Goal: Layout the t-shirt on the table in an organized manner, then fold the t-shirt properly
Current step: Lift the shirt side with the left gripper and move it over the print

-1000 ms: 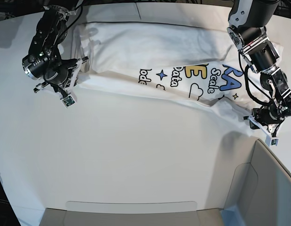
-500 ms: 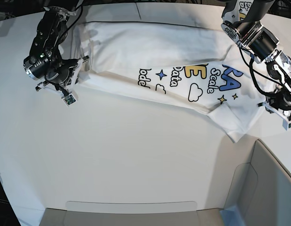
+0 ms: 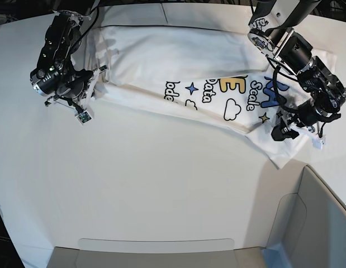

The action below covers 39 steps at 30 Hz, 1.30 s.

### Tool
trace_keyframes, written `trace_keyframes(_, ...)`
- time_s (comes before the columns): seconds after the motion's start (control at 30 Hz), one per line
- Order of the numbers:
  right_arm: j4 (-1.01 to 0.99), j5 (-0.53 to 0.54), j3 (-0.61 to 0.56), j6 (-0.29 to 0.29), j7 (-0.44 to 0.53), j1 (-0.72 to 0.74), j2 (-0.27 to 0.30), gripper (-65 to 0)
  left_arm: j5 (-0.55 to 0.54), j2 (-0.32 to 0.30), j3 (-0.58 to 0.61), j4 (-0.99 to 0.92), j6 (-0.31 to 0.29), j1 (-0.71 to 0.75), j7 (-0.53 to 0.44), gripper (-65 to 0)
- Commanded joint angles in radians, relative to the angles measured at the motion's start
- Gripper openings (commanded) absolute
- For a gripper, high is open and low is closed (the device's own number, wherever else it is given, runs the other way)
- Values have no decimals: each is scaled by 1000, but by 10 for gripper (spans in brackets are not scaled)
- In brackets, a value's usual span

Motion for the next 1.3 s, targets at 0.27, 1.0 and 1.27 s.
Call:
trace_keyframes(0.27,16,6,1,12,10,12,7,-650,-184,-23,-147,-164,-1,0,-13,-372)
trace_keyframes(1.0,16,6,1,12,10,15,7,-650,-192,-50,-12,-41,-1,-3,-13,-374)
trace_keyframes(1.27,16,6,1,12,10,15,7,-650,-187,-35,11,-43,-1,2,-13,-374)
